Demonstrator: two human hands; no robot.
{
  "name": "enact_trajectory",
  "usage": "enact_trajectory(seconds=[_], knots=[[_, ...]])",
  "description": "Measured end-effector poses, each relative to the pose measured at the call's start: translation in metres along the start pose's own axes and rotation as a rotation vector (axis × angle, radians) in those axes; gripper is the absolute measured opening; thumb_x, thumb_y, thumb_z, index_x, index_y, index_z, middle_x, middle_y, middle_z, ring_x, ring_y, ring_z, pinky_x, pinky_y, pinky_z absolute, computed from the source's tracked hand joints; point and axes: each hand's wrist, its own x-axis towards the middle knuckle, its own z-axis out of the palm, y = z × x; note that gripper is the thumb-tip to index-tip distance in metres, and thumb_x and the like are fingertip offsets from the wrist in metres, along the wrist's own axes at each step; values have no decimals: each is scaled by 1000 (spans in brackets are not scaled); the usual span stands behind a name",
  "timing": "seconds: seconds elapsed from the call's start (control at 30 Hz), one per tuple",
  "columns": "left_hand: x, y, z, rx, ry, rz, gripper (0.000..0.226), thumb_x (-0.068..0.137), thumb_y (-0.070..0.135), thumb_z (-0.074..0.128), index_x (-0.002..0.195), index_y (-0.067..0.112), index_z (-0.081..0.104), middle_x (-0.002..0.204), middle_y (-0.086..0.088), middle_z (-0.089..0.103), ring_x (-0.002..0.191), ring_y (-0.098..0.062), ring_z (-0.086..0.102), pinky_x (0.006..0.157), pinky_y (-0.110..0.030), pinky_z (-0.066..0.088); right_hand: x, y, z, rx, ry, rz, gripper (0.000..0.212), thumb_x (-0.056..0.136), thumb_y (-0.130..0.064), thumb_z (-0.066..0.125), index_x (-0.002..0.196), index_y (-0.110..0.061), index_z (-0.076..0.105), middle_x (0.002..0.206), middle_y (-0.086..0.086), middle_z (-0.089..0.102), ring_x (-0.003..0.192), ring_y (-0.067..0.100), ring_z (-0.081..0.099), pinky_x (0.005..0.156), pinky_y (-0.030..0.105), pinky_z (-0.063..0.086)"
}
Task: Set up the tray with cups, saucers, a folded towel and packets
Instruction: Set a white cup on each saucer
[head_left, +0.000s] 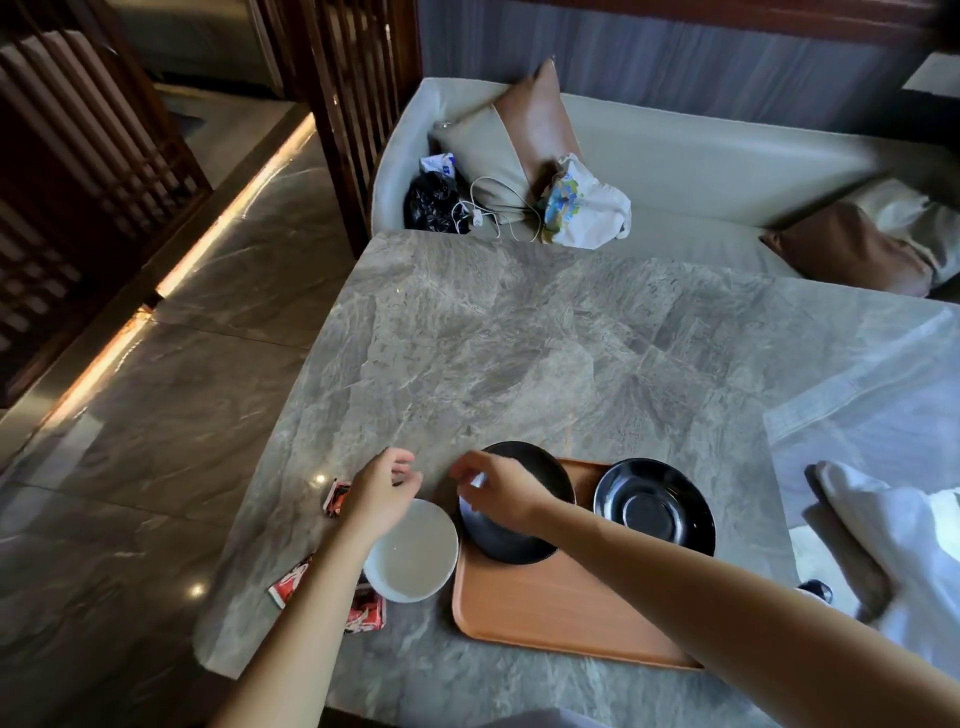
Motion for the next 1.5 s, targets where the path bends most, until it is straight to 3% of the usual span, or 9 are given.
enact_trajectory(seconds=[0.2,0.37,0.5,0.63,0.97,1.13,1.2,1.3,1.5], knots=[[-32,-30,-7,-8,30,-73,29,84,13,63,113,8,58,114,-9,62,106,-23,58,94,-34,45,-10,-9,24,-44,-155,-34,23,88,-26,57,109,-16,58,109,3,68,96,23,62,80,32,46],[-49,-43,-4,-5,-16,-116,38,82,7,59,119,15,55,113,-9,64,104,-26,58,84,-33,44,-18,-8,29,-43,-222,23,35,86,-21,58,119,-13,52,110,10,65,95,32,63,71,32,45],[-54,-51,-3,-76,-61,-183,51,81,6,60,129,15,45,123,-11,54,112,-27,52,95,-38,43,-22,-12,34,92,-269,144,31,88,-12,48,119,-11,48,115,16,62,68,32,67,44,24,49],[-58,-57,1,-130,-147,-255,53,84,4,58,131,15,38,120,-10,53,113,-29,51,93,-49,48,-24,-20,40,116,-253,222,29,85,-7,35,113,-7,44,110,25,60,49,29,61,39,33,50],[-54,-59,5,-151,-147,-287,55,81,-5,48,133,12,36,124,-15,52,115,-30,48,94,-48,48,-23,-21,52,-104,-183,227,28,84,-11,45,112,-10,46,111,16,62,96,37,62,64,31,42],[-59,-50,-3,-379,-210,-367,53,85,-6,48,129,23,40,112,-6,53,104,-27,53,69,-38,55,-21,-25,38,-103,-208,197,30,87,-12,45,116,-8,49,117,17,61,103,39,60,80,43,52],[-61,-46,-8,-459,-196,-362,48,86,-5,52,123,24,44,102,0,56,94,-21,57,61,-32,54,-23,-26,28,16,-210,187,28,88,-12,46,115,-6,52,115,18,61,95,39,65,72,51,56],[-63,-35,-15,-520,-187,-306,36,85,2,61,112,24,52,101,0,60,87,-16,62,63,-34,58,-26,-24,10,210,-204,192,33,91,-13,50,124,-7,52,117,15,57,94,36,67,51,42,59],[-40,17,9,-598,-218,-183,23,85,8,65,101,22,56,112,-4,61,93,-13,62,63,-25,58,-36,8,-38,379,-53,203,38,93,-13,53,131,-14,50,116,10,57,101,23,59,58,31,57]])
